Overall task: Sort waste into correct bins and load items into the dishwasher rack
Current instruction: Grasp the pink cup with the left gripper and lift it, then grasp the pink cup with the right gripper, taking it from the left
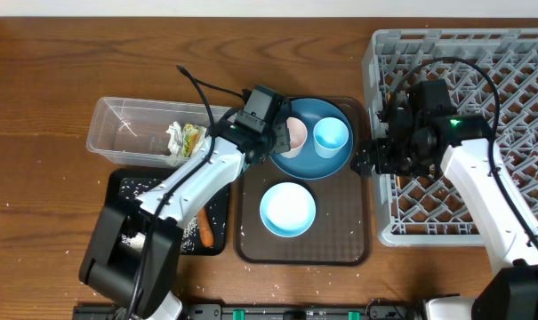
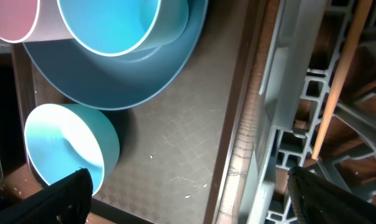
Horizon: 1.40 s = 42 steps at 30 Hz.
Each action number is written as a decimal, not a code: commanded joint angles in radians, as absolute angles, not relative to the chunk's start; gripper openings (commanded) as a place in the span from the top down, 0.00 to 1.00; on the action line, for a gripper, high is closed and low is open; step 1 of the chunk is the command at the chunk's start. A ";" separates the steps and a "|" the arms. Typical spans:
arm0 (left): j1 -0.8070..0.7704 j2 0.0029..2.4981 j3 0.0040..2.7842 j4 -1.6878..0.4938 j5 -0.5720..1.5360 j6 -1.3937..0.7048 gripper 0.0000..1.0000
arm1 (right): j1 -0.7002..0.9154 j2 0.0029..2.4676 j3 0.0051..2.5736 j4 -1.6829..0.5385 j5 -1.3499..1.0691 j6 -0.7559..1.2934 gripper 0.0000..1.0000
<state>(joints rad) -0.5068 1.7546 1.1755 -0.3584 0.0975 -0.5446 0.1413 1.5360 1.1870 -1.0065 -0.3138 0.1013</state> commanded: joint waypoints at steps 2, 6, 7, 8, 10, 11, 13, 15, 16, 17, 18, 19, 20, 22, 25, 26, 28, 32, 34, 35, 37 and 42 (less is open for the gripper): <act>-0.510 1.793 1.176 -0.372 0.085 -0.535 0.81 | 0.136 1.537 1.191 -1.017 -0.310 0.088 0.02; -0.507 1.788 1.176 -0.376 0.084 -0.535 0.81 | 0.136 1.537 1.191 -1.025 -0.310 0.088 0.02; -0.503 1.782 1.176 -0.375 0.084 -0.535 0.81 | 0.136 1.537 1.191 -1.024 -0.310 0.088 0.02; -0.498 1.775 1.176 -0.375 0.084 -0.535 0.81 | 0.136 1.537 1.191 -1.023 -0.310 0.088 0.02; -0.486 1.757 1.176 -0.376 0.085 -0.535 0.91 | 0.136 1.537 1.191 -1.018 -0.310 0.088 0.02; -0.478 1.745 1.176 -0.376 0.085 -0.535 0.94 | 0.136 1.537 1.191 -1.015 -0.310 0.088 0.02; -0.459 1.718 1.176 -0.374 0.084 -0.535 0.94 | 0.136 1.537 1.191 -1.005 -0.311 0.088 0.02; -0.434 1.684 1.176 -0.373 0.085 -0.535 0.94 | 0.136 1.537 1.191 -0.999 -0.311 0.088 0.02; -0.422 1.668 1.176 -0.373 0.085 -0.535 0.94 | 0.136 1.537 1.191 -0.998 -0.311 0.088 0.02; -0.408 1.645 1.176 -0.373 0.085 -0.535 0.94 | 0.136 1.537 1.191 -0.997 -0.311 0.088 0.03; -0.398 1.626 1.176 -0.374 0.086 -0.535 0.94 | 0.136 1.537 1.191 -0.995 -0.311 0.088 0.03; -0.387 1.602 1.176 -0.377 0.089 -0.535 0.94 | 0.136 1.537 1.192 -0.991 -0.311 0.088 0.03; -0.374 1.577 1.176 -0.381 0.101 -0.535 0.94 | 0.136 1.536 1.193 -0.987 -0.313 0.087 0.03; -0.353 1.534 1.176 -0.388 0.150 -0.535 0.94 | 0.135 1.535 1.204 -0.989 -0.349 0.046 0.05; -0.305 1.474 1.176 -0.405 0.278 -0.535 0.93 | 0.121 1.526 1.239 -1.012 -0.482 -0.039 0.07; -0.289 1.461 1.176 -0.409 0.327 -0.536 0.94 | 0.114 1.521 1.252 -1.018 -0.529 -0.060 0.07; -0.247 1.445 1.176 -0.406 0.480 -0.537 0.94 | 0.096 1.507 1.274 -1.025 -0.646 -0.118 0.05; -0.174 1.449 1.176 -0.372 0.869 -0.536 0.94 | 0.055 1.479 1.291 -1.030 -0.956 -0.305 0.01; -0.157 1.454 1.176 -0.351 1.008 -0.536 0.94 | 0.036 1.473 1.291 -1.029 -1.087 -0.387 0.01; -0.155 1.456 1.176 -0.343 1.058 -0.536 0.94 | 0.030 1.473 1.291 -1.028 -1.122 -0.408 0.01; -0.159 1.456 1.176 -0.322 1.149 -0.537 0.94 | 0.021 1.474 1.291 -1.018 -1.178 -0.441 0.01; -0.203 1.456 1.176 -0.281 1.234 -0.562 0.94 | 0.021 1.474 1.291 -0.987 -1.231 -0.444 0.01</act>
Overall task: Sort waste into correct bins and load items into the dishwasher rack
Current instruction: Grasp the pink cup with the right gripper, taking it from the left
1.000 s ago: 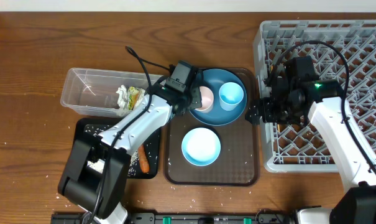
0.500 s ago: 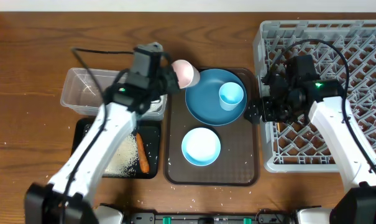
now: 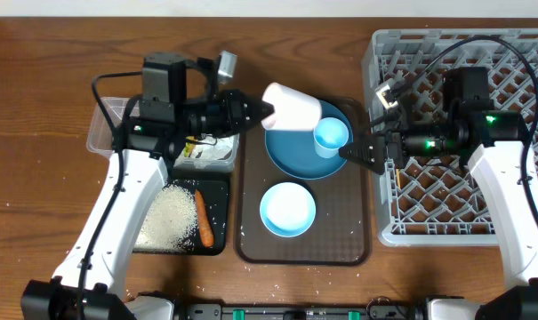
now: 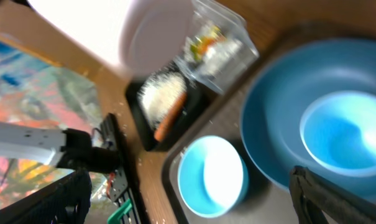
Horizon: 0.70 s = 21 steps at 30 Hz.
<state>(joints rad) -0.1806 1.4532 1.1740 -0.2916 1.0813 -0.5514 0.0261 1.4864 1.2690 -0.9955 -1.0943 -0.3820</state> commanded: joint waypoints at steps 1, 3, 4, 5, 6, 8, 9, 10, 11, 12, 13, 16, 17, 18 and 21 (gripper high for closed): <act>-0.211 1.456 1.176 -0.281 1.234 -0.562 0.94 | 0.021 1.474 1.291 -0.983 -1.254 -0.449 0.01; -0.233 1.456 1.176 -0.281 1.234 -0.562 0.94 | 0.021 1.473 1.291 -0.979 -1.319 -0.489 0.01; -0.242 1.456 1.176 -0.281 1.234 -0.562 0.94 | 0.021 1.473 1.291 -0.979 -1.345 -0.507 0.01; -0.250 1.456 1.176 -0.279 1.234 -0.562 0.94 | 0.021 1.473 1.291 -0.979 -1.373 -0.524 0.01; -0.258 1.456 1.176 -0.277 1.234 -0.562 0.94 | 0.022 1.473 1.291 -0.979 -1.393 -0.535 0.01; -0.270 1.456 1.176 -0.273 1.234 -0.562 0.94 | 0.029 1.473 1.291 -0.976 -1.407 -0.541 0.01; -0.274 1.456 1.176 -0.270 1.234 -0.562 0.94 | 0.034 1.473 1.291 -0.973 -1.406 -0.541 0.01; -0.277 1.456 1.176 -0.270 1.234 -0.562 0.94 | 0.038 1.474 1.291 -0.971 -1.406 -0.541 0.01; -0.279 1.456 1.176 -0.270 1.234 -0.562 0.94 | 0.045 1.474 1.291 -0.968 -1.407 -0.541 0.01; -0.281 1.456 1.176 -0.270 1.234 -0.562 0.94 | 0.052 1.474 1.291 -0.963 -1.407 -0.540 0.01; -0.281 1.456 1.176 -0.270 1.234 -0.562 0.94 | 0.060 1.473 1.291 -0.958 -1.411 -0.540 0.01; -0.281 1.456 1.176 -0.270 1.222 -0.562 0.94 | 0.087 1.474 1.291 -0.942 -1.454 -0.540 0.01; -0.281 1.456 1.176 -0.270 1.219 -0.562 0.94 | 0.097 1.474 1.291 -0.934 -1.467 -0.540 0.02; -0.281 1.456 1.176 -0.270 1.219 -0.562 0.94 | 0.105 1.473 1.291 -0.928 -1.477 -0.540 0.04; -0.281 1.456 1.176 -0.270 1.219 -0.562 0.94 | 0.121 1.473 1.291 -0.919 -1.486 -0.540 0.07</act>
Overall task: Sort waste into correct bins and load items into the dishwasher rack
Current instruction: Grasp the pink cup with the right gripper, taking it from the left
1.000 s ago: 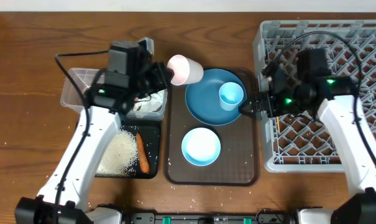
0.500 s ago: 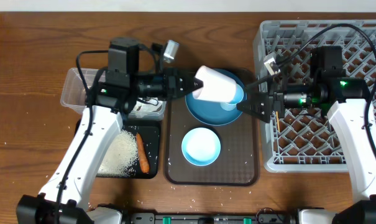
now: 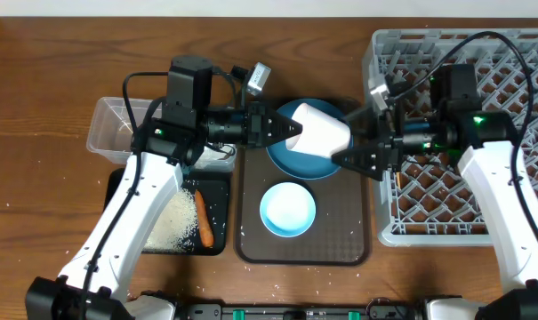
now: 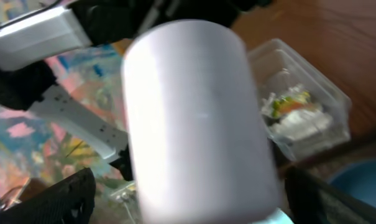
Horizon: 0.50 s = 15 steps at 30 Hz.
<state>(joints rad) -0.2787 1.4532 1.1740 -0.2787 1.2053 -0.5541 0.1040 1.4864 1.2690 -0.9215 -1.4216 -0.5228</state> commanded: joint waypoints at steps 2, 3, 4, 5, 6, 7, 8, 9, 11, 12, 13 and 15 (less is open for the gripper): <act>-0.281 1.456 1.176 -0.270 1.219 -0.562 0.94 | 0.122 1.473 1.291 -0.919 -1.486 -0.540 0.12; -0.281 1.456 1.176 -0.270 1.219 -0.562 0.94 | 0.122 1.473 1.291 -0.919 -1.485 -0.540 0.14; -0.281 1.456 1.176 -0.270 1.219 -0.562 0.94 | 0.122 1.473 1.291 -0.920 -1.486 -0.540 0.16; -0.281 1.456 1.176 -0.270 1.219 -0.562 0.94 | 0.122 1.473 1.291 -0.920 -1.486 -0.540 0.18; -0.281 1.456 1.176 -0.270 1.219 -0.562 0.94 | 0.122 1.473 1.291 -0.920 -1.486 -0.540 0.20; -0.281 1.456 1.176 -0.270 1.219 -0.562 0.94 | 0.122 1.473 1.291 -0.920 -1.486 -0.540 0.22; -0.281 1.456 1.176 -0.270 1.219 -0.562 0.94 | 0.122 1.473 1.291 -0.920 -1.486 -0.540 0.22; -0.281 1.456 1.176 -0.270 1.219 -0.562 0.94 | 0.122 1.473 1.291 -0.920 -1.486 -0.540 0.22; -0.281 1.456 1.176 -0.270 1.219 -0.562 0.94 | 0.122 1.473 1.291 -0.920 -1.486 -0.540 0.23; -0.281 1.456 1.176 -0.268 1.219 -0.562 0.94 | 0.123 1.473 1.291 -0.920 -1.486 -0.540 0.23; -0.281 1.456 1.176 -0.266 1.219 -0.562 0.94 | 0.126 1.473 1.291 -0.921 -1.485 -0.540 0.23; -0.281 1.456 1.176 -0.258 1.219 -0.562 0.94 | 0.133 1.474 1.290 -0.924 -1.480 -0.540 0.23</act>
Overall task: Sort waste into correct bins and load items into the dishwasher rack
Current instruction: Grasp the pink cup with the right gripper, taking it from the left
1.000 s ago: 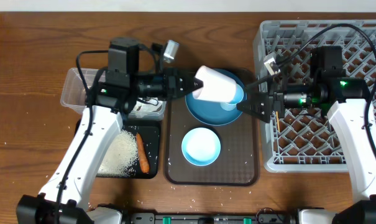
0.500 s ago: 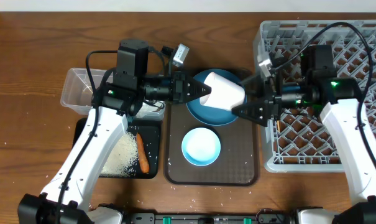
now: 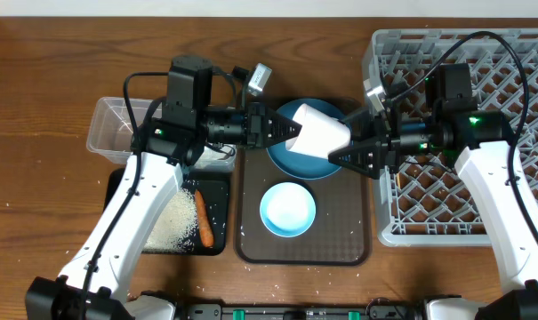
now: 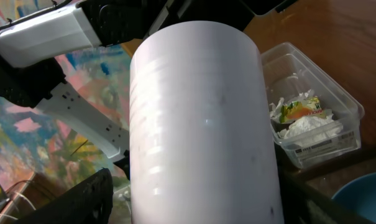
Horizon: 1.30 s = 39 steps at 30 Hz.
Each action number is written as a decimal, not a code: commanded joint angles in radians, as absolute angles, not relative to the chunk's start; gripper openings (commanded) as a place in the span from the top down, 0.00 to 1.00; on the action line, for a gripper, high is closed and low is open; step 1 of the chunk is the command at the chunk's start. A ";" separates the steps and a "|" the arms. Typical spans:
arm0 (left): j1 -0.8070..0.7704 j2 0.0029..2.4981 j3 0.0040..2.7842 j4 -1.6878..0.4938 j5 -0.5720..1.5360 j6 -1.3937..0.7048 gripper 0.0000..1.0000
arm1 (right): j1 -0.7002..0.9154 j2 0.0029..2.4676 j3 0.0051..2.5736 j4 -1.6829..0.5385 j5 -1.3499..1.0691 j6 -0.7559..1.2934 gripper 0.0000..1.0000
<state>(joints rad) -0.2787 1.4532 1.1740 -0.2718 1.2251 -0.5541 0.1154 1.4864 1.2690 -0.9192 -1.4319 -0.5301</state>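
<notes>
A pale pink cup [image 3: 320,130] hangs on its side over the blue plate [image 3: 291,162]. My left gripper [image 3: 289,127] is shut on the cup's left end. My right gripper [image 3: 347,153] is open, its fingers set either side of the cup's other end. In the right wrist view the cup [image 4: 203,118] fills the middle between the black fingers [image 4: 91,202] of my right gripper [image 4: 203,190], with small gaps on both sides. A light blue bowl [image 3: 287,210] sits on the brown tray [image 3: 251,244]. The grey dishwasher rack [image 3: 509,62] stands at the right.
A clear bin [image 3: 117,133] holding crumpled wrappers [image 4: 302,118] stands at the left. In front of it a black tray [image 3: 117,191] carries rice [image 3: 166,218] and a carrot [image 3: 202,220]. The left arm crosses above both.
My right gripper has come a little closer around the cup's free end, and the cup looks larger and sharper in the right wrist view. The left arm and cup have barely moved.
My left gripper was at the pink cup on the blue plate while the right was low by the rack's edge. Then the left held the cup in the air left of the plate. Then the cup hung over the plate between both grippers, as now.
</notes>
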 commanded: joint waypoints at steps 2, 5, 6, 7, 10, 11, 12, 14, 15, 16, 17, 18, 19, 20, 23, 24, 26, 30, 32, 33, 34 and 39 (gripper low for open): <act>-0.281 1.456 1.176 -0.259 1.219 -0.562 0.94 | 0.145 1.473 1.289 -0.923 -1.462 -0.540 0.23; -0.281 1.456 1.176 -0.259 1.219 -0.562 0.94 | 0.152 1.473 1.289 -0.923 -1.456 -0.540 0.24; -0.281 1.456 1.176 -0.259 1.219 -0.562 0.94 | 0.152 1.474 1.289 -0.923 -1.456 -0.540 0.27; -0.281 1.456 1.176 -0.259 1.219 -0.562 0.94 | 0.151 1.474 1.289 -0.923 -1.456 -0.540 0.29; -0.281 1.456 1.176 -0.259 1.219 -0.562 0.94 | 0.151 1.474 1.289 -0.913 -1.456 -0.540 0.43; -0.281 1.456 1.176 -0.260 1.219 -0.562 0.93 | 0.151 1.473 1.289 -0.905 -1.456 -0.540 0.45; -0.281 1.456 1.176 -0.260 1.219 -0.561 0.92 | 0.151 1.474 1.289 -0.897 -1.456 -0.540 0.45; -0.281 1.456 1.176 -0.260 1.219 -0.561 0.85 | 0.151 1.474 1.289 -0.871 -1.456 -0.540 0.47; -0.281 1.456 1.176 -0.260 1.219 -0.561 0.85 | 0.150 1.473 1.289 -0.861 -1.456 -0.540 0.47; -0.281 1.456 1.176 -0.260 1.219 -0.561 0.83 | 0.149 1.473 1.289 -0.849 -1.456 -0.539 0.48; -0.281 1.456 1.176 -0.260 1.219 -0.561 0.83 | 0.147 1.473 1.289 -0.839 -1.456 -0.539 0.48; -0.281 1.456 1.176 -0.260 1.219 -0.561 0.83 | 0.144 1.474 1.289 -0.826 -1.455 -0.533 0.49; -0.281 1.456 1.176 -0.261 1.219 -0.561 0.83 | 0.140 1.474 1.289 -0.811 -1.455 -0.523 0.49; -0.281 1.456 1.176 -0.264 1.219 -0.559 0.83 | 0.135 1.473 1.289 -0.800 -1.456 -0.513 0.49; -0.281 1.456 1.176 -0.275 1.219 -0.539 0.83 | 0.117 1.474 1.289 -0.767 -1.455 -0.475 0.51; -0.281 1.456 1.176 -0.276 1.219 -0.529 0.79 | 0.110 1.474 1.289 -0.762 -1.455 -0.466 0.51; -0.281 1.456 1.176 -0.275 1.219 -0.524 0.75 | 0.102 1.473 1.289 -0.762 -1.455 -0.464 0.51; -0.280 1.456 1.176 -0.275 1.190 -0.524 0.69 | 0.098 1.473 1.289 -0.764 -1.455 -0.464 0.50; -0.277 1.456 1.176 -0.275 1.139 -0.524 0.66 | 0.098 1.473 1.289 -0.765 -1.455 -0.464 0.51; -0.273 1.456 1.176 -0.275 1.108 -0.524 0.62 | 0.098 1.473 1.289 -0.768 -1.448 -0.462 0.50; -0.267 1.456 1.176 -0.274 1.083 -0.524 0.60 | 0.098 1.473 1.289 -0.770 -1.433 -0.452 0.51; -0.207 1.456 1.176 -0.277 0.981 -0.524 0.56 | 0.086 1.473 1.289 -0.770 -1.252 -0.347 0.51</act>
<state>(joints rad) -0.2459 1.4532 1.1740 -0.2775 1.0740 -0.5415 0.1104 1.4864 1.2694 -0.7689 -1.3506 -0.4282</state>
